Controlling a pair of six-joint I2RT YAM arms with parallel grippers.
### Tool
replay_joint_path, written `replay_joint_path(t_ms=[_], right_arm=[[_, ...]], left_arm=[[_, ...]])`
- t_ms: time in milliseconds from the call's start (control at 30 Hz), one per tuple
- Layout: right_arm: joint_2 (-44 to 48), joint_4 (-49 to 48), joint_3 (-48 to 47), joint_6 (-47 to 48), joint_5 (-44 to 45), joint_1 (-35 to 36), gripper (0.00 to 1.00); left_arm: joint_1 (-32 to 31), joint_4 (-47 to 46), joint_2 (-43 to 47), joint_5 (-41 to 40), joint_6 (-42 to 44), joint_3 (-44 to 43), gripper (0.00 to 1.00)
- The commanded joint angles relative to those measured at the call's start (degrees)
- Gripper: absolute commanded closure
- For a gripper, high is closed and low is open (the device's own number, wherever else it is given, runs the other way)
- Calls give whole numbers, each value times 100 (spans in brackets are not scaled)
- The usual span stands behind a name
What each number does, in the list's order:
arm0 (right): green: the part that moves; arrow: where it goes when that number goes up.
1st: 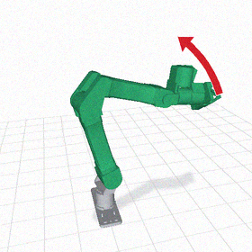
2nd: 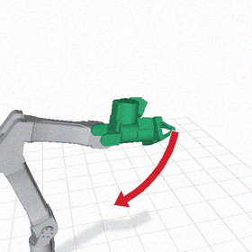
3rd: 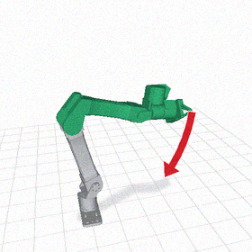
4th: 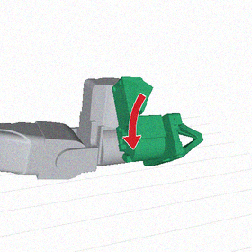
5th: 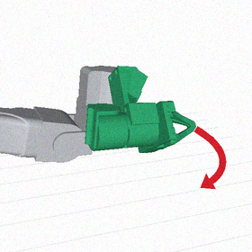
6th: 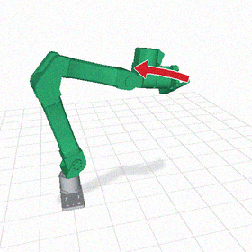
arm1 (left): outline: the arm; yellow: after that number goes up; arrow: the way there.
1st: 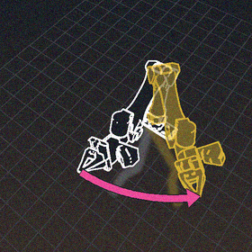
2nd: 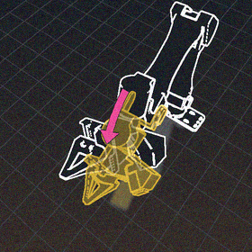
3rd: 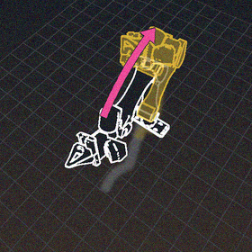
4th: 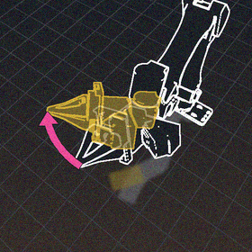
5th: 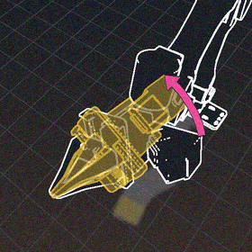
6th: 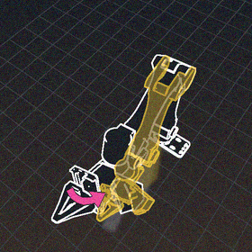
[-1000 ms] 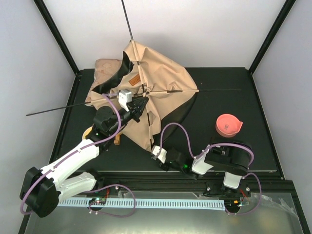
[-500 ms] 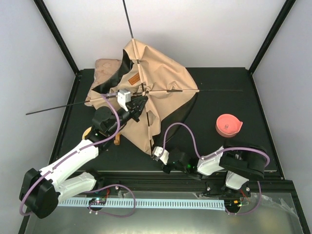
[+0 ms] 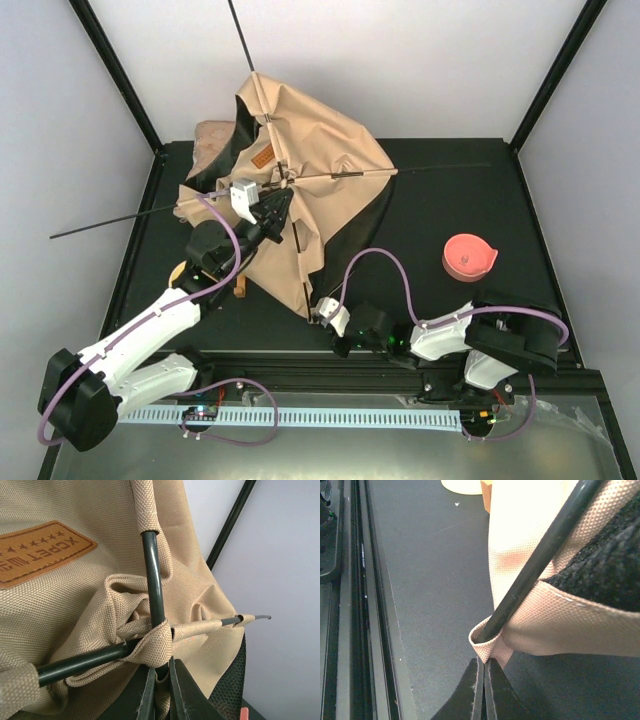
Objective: Set up the pet tent
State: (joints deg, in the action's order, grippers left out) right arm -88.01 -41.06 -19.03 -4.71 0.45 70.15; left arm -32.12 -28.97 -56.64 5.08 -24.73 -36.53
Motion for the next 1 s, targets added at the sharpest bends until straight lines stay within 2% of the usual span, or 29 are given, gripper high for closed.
replay_joint_path(t_ms=[0, 333, 533, 800, 967], right_arm=[[126, -42, 20, -121, -148, 40, 99], [524, -213, 162, -597, -264, -59, 99], [469, -557, 242, -1020, -776, -333, 99], [491, -848, 375, -1275, -1059, -521, 99], [422, -1016, 338, -1625, -1374, -741, 99]], left_arm=[[25, -786, 126, -323, 81, -311, 99], [28, -1064, 32, 117, 171, -247, 98], [30, -1453, 116, -147, 290, 169, 98], [24, -1576, 216, -237, 736, 286, 98], [28, -1700, 165, 364, 691, 287, 98]])
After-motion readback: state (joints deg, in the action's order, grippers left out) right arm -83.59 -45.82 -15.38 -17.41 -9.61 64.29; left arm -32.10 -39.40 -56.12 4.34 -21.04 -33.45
